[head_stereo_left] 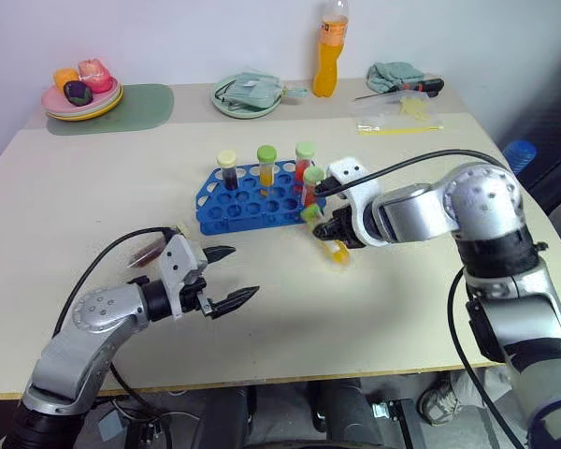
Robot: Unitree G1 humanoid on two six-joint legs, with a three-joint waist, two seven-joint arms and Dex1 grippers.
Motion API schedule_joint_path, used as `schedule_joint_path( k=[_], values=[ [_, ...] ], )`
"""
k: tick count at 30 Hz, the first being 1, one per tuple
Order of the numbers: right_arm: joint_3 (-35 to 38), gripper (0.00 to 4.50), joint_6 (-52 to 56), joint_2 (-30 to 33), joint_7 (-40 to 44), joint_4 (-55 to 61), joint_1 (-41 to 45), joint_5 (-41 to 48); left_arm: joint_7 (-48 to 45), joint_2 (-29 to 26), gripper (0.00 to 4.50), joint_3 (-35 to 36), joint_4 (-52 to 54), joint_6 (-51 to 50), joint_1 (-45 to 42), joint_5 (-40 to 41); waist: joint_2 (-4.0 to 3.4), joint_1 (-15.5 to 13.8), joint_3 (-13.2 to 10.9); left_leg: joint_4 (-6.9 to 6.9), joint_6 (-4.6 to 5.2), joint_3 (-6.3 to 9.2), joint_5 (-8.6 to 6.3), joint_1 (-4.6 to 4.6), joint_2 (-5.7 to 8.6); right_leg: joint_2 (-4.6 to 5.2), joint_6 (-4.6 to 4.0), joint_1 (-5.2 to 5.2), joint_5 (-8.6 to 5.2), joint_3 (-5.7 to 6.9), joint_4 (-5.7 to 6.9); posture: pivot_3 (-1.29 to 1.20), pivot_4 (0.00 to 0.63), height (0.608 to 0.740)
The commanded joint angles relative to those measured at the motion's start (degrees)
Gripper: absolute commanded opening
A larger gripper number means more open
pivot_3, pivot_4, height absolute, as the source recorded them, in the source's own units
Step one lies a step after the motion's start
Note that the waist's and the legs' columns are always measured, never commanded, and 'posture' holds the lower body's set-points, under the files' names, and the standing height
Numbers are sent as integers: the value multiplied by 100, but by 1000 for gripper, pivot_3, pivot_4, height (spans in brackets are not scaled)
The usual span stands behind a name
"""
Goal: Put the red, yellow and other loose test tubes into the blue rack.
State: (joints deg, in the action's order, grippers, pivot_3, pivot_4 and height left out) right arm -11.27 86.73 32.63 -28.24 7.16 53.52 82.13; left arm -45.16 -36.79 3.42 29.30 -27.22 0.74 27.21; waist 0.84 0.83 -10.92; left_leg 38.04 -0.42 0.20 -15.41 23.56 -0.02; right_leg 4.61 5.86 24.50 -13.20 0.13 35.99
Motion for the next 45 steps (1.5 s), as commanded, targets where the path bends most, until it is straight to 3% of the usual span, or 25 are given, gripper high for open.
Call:
schedule_joint_path(
  k=[1, 4, 6, 10, 15, 22, 35, 45],
  values=[
    [214, 767, -1235, -33, 1175, 1300, -451, -964, 211, 37, 4500, 363, 27, 22, 112, 80, 1, 0, 1, 0, 0, 0, 0, 0, -1, 0, 0, 0, 0, 0, -1, 0, 150, 740],
    [-300, 767, -3094, -197, 2484, 1946, -999, -2556, 295, 45, 4500, 506, -41, 46, 281, 55, 4, 2, 2, 1, 0, -2, 0, 0, -1, 0, 0, 0, 0, 0, -2, 0, 150, 740],
    [-595, 767, -4311, -637, 2999, 1730, -1351, -3505, 360, 90, 4500, 500, -89, 58, 301, 31, 4, 13, 3, 1, 0, -3, 0, -2, -1, -3, 0, -2, -1, 0, -6, 0, 150, 740],
    [-1033, 767, -6292, -1471, 3287, 466, -1528, -5341, 453, 176, 4500, 434, -135, 72, 165, 17, 4, 16, 3, 2, -2, -6, 1, -7, 2, -5, 0, -1, 0, 0, 3, 0, 150, 740],
    [-995, 767, -7654, -2337, 3695, -996, -1534, -6295, 537, 273, 4500, 488, -131, 126, 107, 21, 5, 5, 3, 3, -6, -5, 3, -8, 6, 0, -2, -3, 1, -1, 6, 0, 150, 740],
    [-633, 767, -8316, -2849, 3915, -1724, -1570, -6871, 551, 308, 4500, 544, -93, 218, 254, 12, 2, 8, 2, 1, -8, -1, 3, -8, 2, 4, -3, -2, 1, -2, 8, 0, 150, 740],
    [-281, 767, -8674, -3178, 4213, -2381, -1759, -7471, 565, 263, 4500, 537, -64, 162, 119, 59, 1, 21, 1, 0, -9, -1, 4, -10, 2, 4, -4, -2, 0, -2, 10, 0, 150, 740],
    [-38, 767, -9664, -3417, 4331, -2960, -1843, -7655, 511, 274, 4500, 529, -51, 214, 189, 58, 1, 24, 1, 0, -13, 0, 6, -13, 3, 4, -4, -2, 1, -2, 13, 0, 150, 740]
  ],
)
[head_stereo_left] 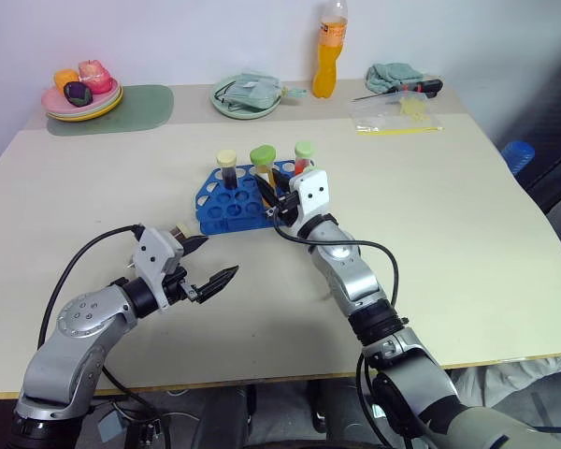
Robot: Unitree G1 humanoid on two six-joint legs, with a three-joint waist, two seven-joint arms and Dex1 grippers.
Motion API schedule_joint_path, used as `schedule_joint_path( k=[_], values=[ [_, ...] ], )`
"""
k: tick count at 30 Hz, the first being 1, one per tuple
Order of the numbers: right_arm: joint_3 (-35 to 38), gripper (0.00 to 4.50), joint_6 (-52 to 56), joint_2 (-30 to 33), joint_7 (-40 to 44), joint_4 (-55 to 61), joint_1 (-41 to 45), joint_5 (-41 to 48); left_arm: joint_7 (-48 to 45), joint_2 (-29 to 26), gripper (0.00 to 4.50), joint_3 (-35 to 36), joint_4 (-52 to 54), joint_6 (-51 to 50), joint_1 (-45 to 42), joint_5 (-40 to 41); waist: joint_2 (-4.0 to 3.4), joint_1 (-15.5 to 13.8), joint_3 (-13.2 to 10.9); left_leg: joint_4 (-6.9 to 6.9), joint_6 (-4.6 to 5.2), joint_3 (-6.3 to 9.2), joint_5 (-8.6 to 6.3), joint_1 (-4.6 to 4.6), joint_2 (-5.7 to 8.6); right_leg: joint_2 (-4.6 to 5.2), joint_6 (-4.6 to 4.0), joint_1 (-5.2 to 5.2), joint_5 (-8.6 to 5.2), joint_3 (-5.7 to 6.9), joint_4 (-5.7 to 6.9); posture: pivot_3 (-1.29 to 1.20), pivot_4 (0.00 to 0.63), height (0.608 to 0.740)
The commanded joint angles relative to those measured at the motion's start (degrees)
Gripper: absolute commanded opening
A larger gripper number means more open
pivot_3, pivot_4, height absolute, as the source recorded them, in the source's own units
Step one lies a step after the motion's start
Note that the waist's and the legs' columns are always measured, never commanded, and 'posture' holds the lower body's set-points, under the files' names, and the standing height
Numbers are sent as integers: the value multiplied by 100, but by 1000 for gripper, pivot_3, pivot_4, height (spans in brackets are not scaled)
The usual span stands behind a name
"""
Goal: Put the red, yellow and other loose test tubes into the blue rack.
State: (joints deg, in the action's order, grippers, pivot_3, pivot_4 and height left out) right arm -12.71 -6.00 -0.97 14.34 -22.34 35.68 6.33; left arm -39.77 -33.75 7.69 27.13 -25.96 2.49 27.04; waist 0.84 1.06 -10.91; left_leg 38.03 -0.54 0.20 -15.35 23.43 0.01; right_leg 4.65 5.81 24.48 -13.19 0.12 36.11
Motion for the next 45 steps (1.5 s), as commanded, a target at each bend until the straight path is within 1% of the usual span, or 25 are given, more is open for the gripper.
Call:
schedule_joint_path(
  k=[1, 6, 10, 12, 15, 16, 17, 18, 21, 23, 24, 25, 27, 29, 30, 33, 34, 35, 36, 37, 39, 41, 45],
  values=[
    [102, 767, -570, -60, 135, -44, -161, -76, -32, -31, 4500, 108, 160, 88, 19, 76, 0, -3, 0, 0, 0, 0, 0, 0, 0, 0, 0, 0, 0, 0, 0, 0, 150, 740],
    [162, 767, -1236, -127, 252, -346, -439, -113, -74, -37, 4500, 129, 102, 139, 49, 59, 0, -4, 0, 0, 0, -1, 0, 0, 1, 1, 0, -1, 0, 0, -1, 0, 150, 740],
    [261, 767, -1431, -219, 423, -552, -464, 6, -92, -45, 4500, 143, 88, 143, 51, 54, 0, -4, 0, 0, -1, 0, 0, -1, 0, 0, 0, -1, 0, 0, 0, 0, 150, 740],
    [311, 1798, -1406, -249, 517, -531, -443, 59, -100, -53, 4500, 187, 52, 148, 65, 53, 0, -3, 0, 0, -1, 0, 0, -1, 0, 0, 0, -1, 0, -1, 0, 0, 150, 740],
    [329, 3139, -1387, -222, 454, -273, -372, -69, -60, -91, 4500, 287, -15, 131, 69, 8, 0, 1, 0, -1, -1, 0, 0, -2, 0, 0, 0, -1, 0, -1, 0, 0, 150, 740],
    [326, 3756, -1347, -207, 427, -133, -354, -108, -51, -108, 4500, 349, -22, 70, 57, 57, -1, 2, -1, -1, -1, 1, 0, -2, -1, 0, 0, -1, 0, -1, 0, 0, 150, 740],
    [305, 4201, -1250, -158, 419, 58, -347, -167, -37, -146, 4500, 444, -23, -60, 31, 158, -2, 1, -1, -1, -1, 1, 0, -2, -1, 0, 0, -1, 0, -1, 0, 0, 150, 740],
    [266, 4201, -1168, -92, 481, 256, -355, -200, 25, -178, 4500, 548, -39, -232, -25, 263, -2, 0, -1, -1, -1, 1, 1, -2, -1, 0, 0, -1, 0, 0, 1, 0, 150, 740],
    [109, 4201, -588, 282, 1035, 1158, -518, -41, 255, -471, 4500, 844, -116, -818, -355, 395, -2, -31, -1, 0, -3, 5, 2, -2, 0, 1, 0, -1, 0, 0, 3, 0, 150, 740],
    [-18, 4201, -77, 737, 1512, 1875, -672, 41, 397, -862, 4500, 964, -234, -1314, -754, 369, -1, -42, -1, 0, -3, 7, 2, -3, 2, 1, 1, -3, 0, 1, 2, 0, 150, 740],
    [-41, 4201, 233, 1020, 1793, 2261, -770, 150, 372, -1193, 4500, 903, -331, -1696, -1006, 342, 2, -56, -1, 0, -3, 10, 2, -2, 3, 1, 1, -5, 0, 2, 2, 0, 150, 740],
    [-49, 4201, 516, 1270, 2028, 2597, -858, 273, 280, -1525, 4500, 782, -427, -2083, -1222, 349, 4, -47, -1, 2, -3, 14, 2, -2, 6, 0, 2, -7, 0, 4, 2, 0, 150, 740],
    [-35, 4201, 950, 1782, 2446, 3160, -1041, 464, 69, -2229, 4500, 188, -624, -2536, -1656, 39, 5, -42, -2, 3, -3, 13, 2, -3, 15, 0, 2, -10, -1, 5, 2, 0, 150, 740],
    [-11, 4201, 1243, 2214, 2763, 3587, -1199, 592, -107, -2562, 4500, -431, -1021, -3401, -2473, 97, -3, -26, -6, -1, -2, 5, 1, -7, 18, 0, 3, -12, -1, 2, -2, 0, 150, 740],
    [-7, 4201, 1341, 2327, 2833, 3715, -1238, 631, -178, -2636, 4500, -658, -1181, -3706, -2786, 110, 2, -42, -7, -1, -2, 4, 1, -8, 19, 1, 4, -11, -1, 2, -1, 0, 150, 740],
    [-4, 4201, 1596, 2556, 3006, 4024, -1314, 718, -418, -2751, 4500, -1430, -1713, -4099, -3634, -167, 4, 0, -8, -1, -2, 5, 1, -8, 18, -10, 5, -10, -2, 4, 4, 0, 150, 740],
    [-31, 4201, 1720, 2712, 3154, 4245, -1403, 773, -774, -2818, 4500, -1970, -2003, -4043, -4074, -400, 4, 16, -9, -1, -2, 5, 1, -6, 17, -15, 5, -7, -2, 4, 4, 0, 150, 740],
    [-57, 4201, 1816, 2807, 3252, 4395, -1456, 804, -1048, -2866, 4500, -2356, -2220, -3980, -4382, -567, 5, -7, -10, -2, -2, 5, 1, -6, 15, -19, 5, -5, -2, 3, 3, 0, 150, 740],
    [-76, 4201, 1931, 2907, 3330, 4562, -1524, 846, -1396, -2820, 4500, -2805, -2534, -3884, -4772, -751, 7, -19, -11, -2, -2, 4, 2, -2, 17, -19, 5, -3, -4, 5, 7, 0, 150, 740],
    [-90, 4201, 2016, 2958, 3363, 4668, -1561, 866, -1651, -2778, 4500, -3105, -2774, -3796, -5037, -884, 8, -35, -11, -1, -2, -4, 2, 0, 16, -23, 5, -2, -4, 5, 4, 0, 150, 740],
    [-83, 4201, 2142, 3015, 3350, 4799, -1623, 875, -1997, -2641, 4500, -3789, -3423, -3392, -5505, -1472, 9, -39, -10, 0, -2, -11, 2, 3, 17, -22, 5, -2, -4, 5, 2, 0, 150, 740],
    [-67, 4201, 2202, 3033, 3301, 4858, -1665, 824, -2212, -2489, 4500, -4183, -4004, -3066, -5803, -1908, 10, -35, -10, 3, -2, -16, 2, 3, 18, -20, 5, -4, -4, 4, 0, 0, 150, 740],
    [-26, 4201, 2278, 3036, 3155, 4993, -1799, 739, -2843, -2167, 4500, -4593, -4833, -2746, -6200, -2366, 15, -36, -13, 5, -1, -17, 2, 6, 17, -20, 6, -2, -4, 4, 1, 0, 150, 740]
  ],
)
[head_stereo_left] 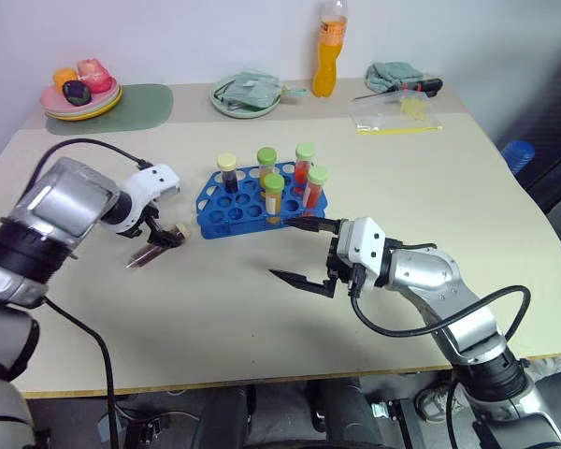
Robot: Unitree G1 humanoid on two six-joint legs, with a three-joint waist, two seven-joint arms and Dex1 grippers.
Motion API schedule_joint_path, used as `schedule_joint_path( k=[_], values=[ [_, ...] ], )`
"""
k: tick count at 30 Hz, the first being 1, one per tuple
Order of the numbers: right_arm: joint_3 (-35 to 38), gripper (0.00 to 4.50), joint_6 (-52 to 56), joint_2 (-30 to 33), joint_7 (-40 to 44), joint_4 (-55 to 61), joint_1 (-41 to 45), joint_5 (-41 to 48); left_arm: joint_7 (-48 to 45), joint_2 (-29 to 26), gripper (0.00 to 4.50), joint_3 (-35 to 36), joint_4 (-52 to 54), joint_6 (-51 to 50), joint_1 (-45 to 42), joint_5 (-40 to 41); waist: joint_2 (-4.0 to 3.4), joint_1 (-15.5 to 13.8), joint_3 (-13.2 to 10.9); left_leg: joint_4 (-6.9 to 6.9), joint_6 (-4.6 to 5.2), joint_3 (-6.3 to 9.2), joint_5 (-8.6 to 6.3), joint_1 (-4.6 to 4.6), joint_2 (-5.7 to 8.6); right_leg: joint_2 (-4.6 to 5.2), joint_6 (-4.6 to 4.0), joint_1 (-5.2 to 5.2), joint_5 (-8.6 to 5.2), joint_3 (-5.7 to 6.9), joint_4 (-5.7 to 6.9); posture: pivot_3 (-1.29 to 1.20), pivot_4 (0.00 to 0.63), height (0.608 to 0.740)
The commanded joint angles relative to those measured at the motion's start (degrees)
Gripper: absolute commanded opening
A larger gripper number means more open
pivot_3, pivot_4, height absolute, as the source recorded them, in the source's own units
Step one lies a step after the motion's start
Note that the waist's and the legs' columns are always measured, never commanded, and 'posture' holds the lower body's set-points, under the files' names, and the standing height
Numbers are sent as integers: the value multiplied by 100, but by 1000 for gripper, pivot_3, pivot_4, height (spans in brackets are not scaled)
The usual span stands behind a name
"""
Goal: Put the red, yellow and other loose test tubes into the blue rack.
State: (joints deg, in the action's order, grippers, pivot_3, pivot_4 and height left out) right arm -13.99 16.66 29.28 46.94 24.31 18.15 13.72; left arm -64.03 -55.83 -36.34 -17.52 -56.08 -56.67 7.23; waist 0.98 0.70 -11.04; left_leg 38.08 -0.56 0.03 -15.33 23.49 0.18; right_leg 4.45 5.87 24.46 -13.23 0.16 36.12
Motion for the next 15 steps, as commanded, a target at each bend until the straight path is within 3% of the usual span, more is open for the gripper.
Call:
schedule_joint_path(
  k=[1, 2, 5, 10, 11, 15],
  values=[
    [105, 4201, 29, 2, -145, 358, -66, -14, -534, 99, 4500, -246, -520, 345, -328, -485, 2, -2, -1, 0, 0, 1, 0, 3, 0, 0, 0, 2, 0, 0, 0, 0, 150, 740],
    [108, 4201, 46, -5, -179, 382, -80, -21, -623, 164, 4500, -269, -675, 403, -363, -573, 3, -2, -2, 0, 0, 1, 0, 4, 0, 1, 1, 2, 0, 0, 0, 0, 150, 740],
    [119, 4264, 61, -2, -261, 420, -109, -45, -832, 332, 3619, -284, -1099, 596, -436, -803, 4, -2, -2, 3, 0, 4, 0, 4, 0, 3, 2, 2, 0, 0, 0, 0, 150, 740],
    [111, 4264, 78, 26, -290, 469, -115, -41, -1081, 416, 1104, -202, -1407, 833, -459, -1133, 4, 3, -2, 4, 0, 10, 0, 4, 0, 3, 2, 2, 0, 0, 2, 0, 150, 740],
    [116, 4264, 86, 33, -288, 480, -119, -34, -1119, 389, 779, -149, -1392, 871, -435, -1163, 4, 3, -2, 4, 1, 12, 0, 4, -1, 4, 2, 2, 0, 0, 2, 0, 150, 740],
    [264, 4264, 265, 85, -269, 536, -232, 124, -1183, -13, 753, 416, -1064, 1031, -155, -1016, 4, 16, -2, 4, 1, 19, 0, 4, -2, 4, 2, 3, 0, 0, 3, 0, 150, 740]
  ],
)
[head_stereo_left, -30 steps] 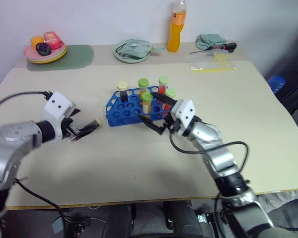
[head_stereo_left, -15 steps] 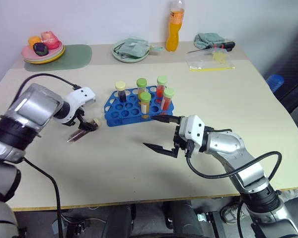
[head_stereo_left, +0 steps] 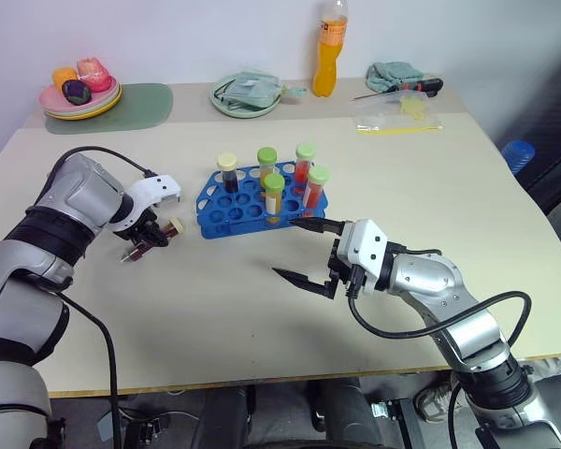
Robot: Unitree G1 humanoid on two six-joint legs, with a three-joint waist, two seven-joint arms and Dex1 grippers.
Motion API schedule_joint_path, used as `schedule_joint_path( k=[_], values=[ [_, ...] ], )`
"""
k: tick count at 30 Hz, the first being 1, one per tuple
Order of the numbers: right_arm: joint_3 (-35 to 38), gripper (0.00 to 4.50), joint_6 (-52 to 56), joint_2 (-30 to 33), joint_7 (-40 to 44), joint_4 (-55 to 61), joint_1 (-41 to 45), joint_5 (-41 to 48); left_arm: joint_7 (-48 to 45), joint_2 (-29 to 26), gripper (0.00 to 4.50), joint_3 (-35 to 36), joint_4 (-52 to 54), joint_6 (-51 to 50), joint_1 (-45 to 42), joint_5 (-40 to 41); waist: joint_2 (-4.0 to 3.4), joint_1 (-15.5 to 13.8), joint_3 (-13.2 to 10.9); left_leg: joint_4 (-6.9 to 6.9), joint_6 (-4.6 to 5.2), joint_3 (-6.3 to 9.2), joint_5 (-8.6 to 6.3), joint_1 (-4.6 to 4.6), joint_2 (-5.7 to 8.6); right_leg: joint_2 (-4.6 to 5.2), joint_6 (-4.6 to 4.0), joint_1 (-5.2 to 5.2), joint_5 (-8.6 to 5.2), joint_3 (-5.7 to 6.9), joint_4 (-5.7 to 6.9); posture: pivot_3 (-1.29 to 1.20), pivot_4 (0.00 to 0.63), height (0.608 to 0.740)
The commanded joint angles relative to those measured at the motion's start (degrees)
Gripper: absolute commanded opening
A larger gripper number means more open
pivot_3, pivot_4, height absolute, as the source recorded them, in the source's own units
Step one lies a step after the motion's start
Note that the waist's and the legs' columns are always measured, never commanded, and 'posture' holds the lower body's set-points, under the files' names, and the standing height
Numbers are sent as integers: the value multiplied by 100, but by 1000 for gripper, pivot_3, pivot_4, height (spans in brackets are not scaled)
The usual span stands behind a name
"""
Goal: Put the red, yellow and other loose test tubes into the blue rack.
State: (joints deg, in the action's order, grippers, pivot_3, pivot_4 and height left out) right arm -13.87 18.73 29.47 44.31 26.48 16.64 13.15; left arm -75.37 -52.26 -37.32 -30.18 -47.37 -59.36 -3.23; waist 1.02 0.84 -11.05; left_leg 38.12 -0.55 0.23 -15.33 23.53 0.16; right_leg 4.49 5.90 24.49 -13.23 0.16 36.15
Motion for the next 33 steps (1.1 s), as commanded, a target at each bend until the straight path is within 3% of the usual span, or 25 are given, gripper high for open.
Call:
schedule_joint_path(
  k=[1, 5, 6, 8, 10, 12, 15, 19, 25, 33],
  values=[
    [359, 4264, 171, 48, -37, 344, -147, 314, 124, -469, 753, 977, 277, 369, 283, 235, 0, 10, 0, 0, 0, 3, 0, 0, -1, 1, 0, 1, 0, 0, 1, 0, 150, 740],
    [646, 4264, 393, 0, -160, 403, -304, 583, 975, -408, 753, 2749, 694, 1292, 906, 957, 1, -15, -1, 2, 0, 5, 0, 0, -10, 6, 0, 3, 0, 0, 4, 0, 150, 740],
    [743, 4264, 438, -24, -236, 347, -355, 621, 1902, 47, 753, 3844, 1163, 1987, 1261, 1273, 1, -40, -1, 5, 0, 5, 0, 0, -10, 8, 1, 1, 1, 0, 2, 0, 150, 740],
    [847, 4264, 453, -57, -334, 221, -445, 631, 3149, 1071, 753, 5440, 2394, 2106, 1897, 2028, 3, -144, 1, 11, 0, 10, 0, -1, -15, 26, 2, -5, 2, 3, 6, 0, 150, 740],
    [880, 4264, 463, -88, -387, 149, -480, 644, 3818, 1873, 753, 5940, 3473, 2212, 2484, 2290, 16, -161, 7, 19, 0, 12, 0, 3, -4, 47, 6, -14, 5, 6, -1, 0, 150, 740],
    [904, 4264, 467, -124, -414, 89, -485, 676, 4304, 2462, 753, 5890, 4277, 2592, 3019, 2171, 16, -140, 8, 21, 0, -1, 0, 1, 8, 58, 19, -15, 13, -1, -3, 0, 150, 740],
    [945, 4264, 330, -276, -569, -243, -462, 598, 5024, 3386, 753, 5231, 5165, 3106, 3799, 1754, 19, -152, 10, 18, 1, -10, -1, -8, 13, 57, 22, -19, 16, -8, -1, 0, 150, 740],
    [959, 4264, 135, -363, -666, -541, -481, 472, 5820, 4281, 753, 4449, 5126, 3645, 4008, 1170, 21, -186, 11, 22, -9, -3, 7, -10, 21, 41, 19, -29, 17, -1, 2, 0, 150, 740],
    [970, 4264, 39, -435, -791, -635, -427, 455, 6285, 4673, 753, 3561, 4309, 4670, 4114, 267, 18, -142, 13, 19, -6, -2, 5, -17, 21, 24, 17, -36, 17, -2, -4, 0, 150, 740],
    [982, 4264, 55, -469, -934, -523, -524, 448, 6649, 4886, 753, 3483, 3649, 5073, 4026, 177, 17, -162, 14, 17, -5, 0, 5, -19, 13, 19, 17, -34, 17, -3, -4, 0, 150, 740]
  ],
)
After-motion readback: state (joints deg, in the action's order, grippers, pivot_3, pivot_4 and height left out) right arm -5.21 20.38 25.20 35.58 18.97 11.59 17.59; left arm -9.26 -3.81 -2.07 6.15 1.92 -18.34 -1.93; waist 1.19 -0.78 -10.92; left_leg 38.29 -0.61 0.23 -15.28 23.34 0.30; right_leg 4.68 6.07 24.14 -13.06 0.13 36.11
